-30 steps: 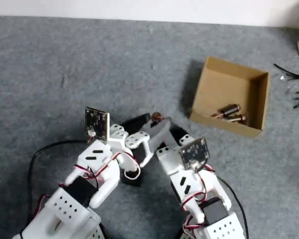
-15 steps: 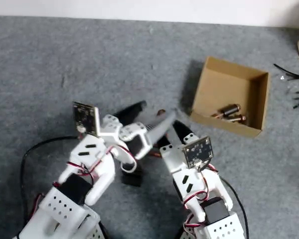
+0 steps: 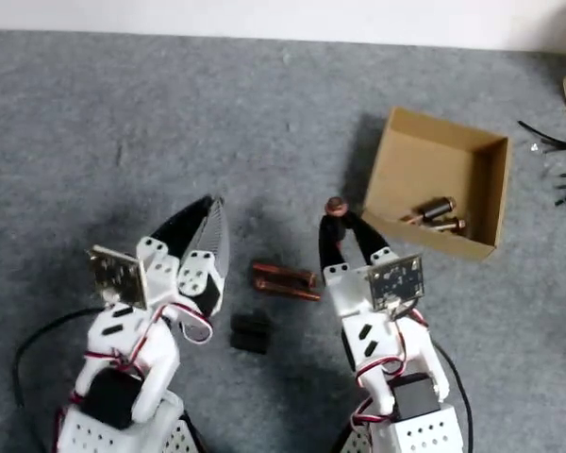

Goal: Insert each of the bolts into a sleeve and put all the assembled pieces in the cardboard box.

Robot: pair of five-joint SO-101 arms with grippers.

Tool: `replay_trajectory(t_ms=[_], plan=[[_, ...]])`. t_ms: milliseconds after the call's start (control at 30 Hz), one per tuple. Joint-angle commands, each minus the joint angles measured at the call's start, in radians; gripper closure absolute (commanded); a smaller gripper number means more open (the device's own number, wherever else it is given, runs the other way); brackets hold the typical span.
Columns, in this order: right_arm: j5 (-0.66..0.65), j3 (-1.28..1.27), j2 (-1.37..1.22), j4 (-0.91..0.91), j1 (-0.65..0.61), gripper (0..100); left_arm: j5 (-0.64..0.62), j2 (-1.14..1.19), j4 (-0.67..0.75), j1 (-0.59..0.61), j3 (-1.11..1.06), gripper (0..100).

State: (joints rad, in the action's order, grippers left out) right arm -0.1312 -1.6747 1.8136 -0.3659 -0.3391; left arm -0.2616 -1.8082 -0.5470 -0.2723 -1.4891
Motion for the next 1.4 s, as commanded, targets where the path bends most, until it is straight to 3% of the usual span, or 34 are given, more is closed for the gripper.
replay_trajectory(t_ms=[0, 133, 400, 667, 767, 833, 1033, 1167, 1367], plan=[[-0.002, -0.134, 0.022, 0.005, 0.053, 99.3, 0.015, 0.015, -0.002, 0.013, -0.104, 96], [-0.002, -0.134, 0.018, 0.002, 0.113, 99.3, 0.018, -0.013, -0.002, 0.030, -0.202, 96], [-0.002, -0.134, 0.022, -0.107, 0.151, 99.3, 0.015, -0.008, -0.040, 0.222, -0.206, 96], [0.000, -0.134, 0.021, -0.166, 0.263, 99.3, 0.018, -0.008, -0.043, 0.246, -0.206, 96], [0.103, -0.114, 0.021, -0.157, 0.305, 99.3, 0.018, -0.008, -0.040, 0.269, -0.206, 96], [0.176, -0.064, 0.016, -0.148, 0.309, 99.3, 0.018, -0.008, -0.040, 0.268, -0.206, 96], [0.144, 0.105, -0.010, -0.145, 0.255, 99.3, 0.018, -0.008, -0.038, 0.268, -0.206, 96], [0.144, 0.203, -0.220, -0.059, 0.229, 99.3, 0.018, -0.007, -0.038, 0.268, -0.206, 96], [0.144, 0.536, -0.802, 0.070, 0.246, 99.3, 0.020, -0.007, -0.038, 0.268, -0.206, 96]])
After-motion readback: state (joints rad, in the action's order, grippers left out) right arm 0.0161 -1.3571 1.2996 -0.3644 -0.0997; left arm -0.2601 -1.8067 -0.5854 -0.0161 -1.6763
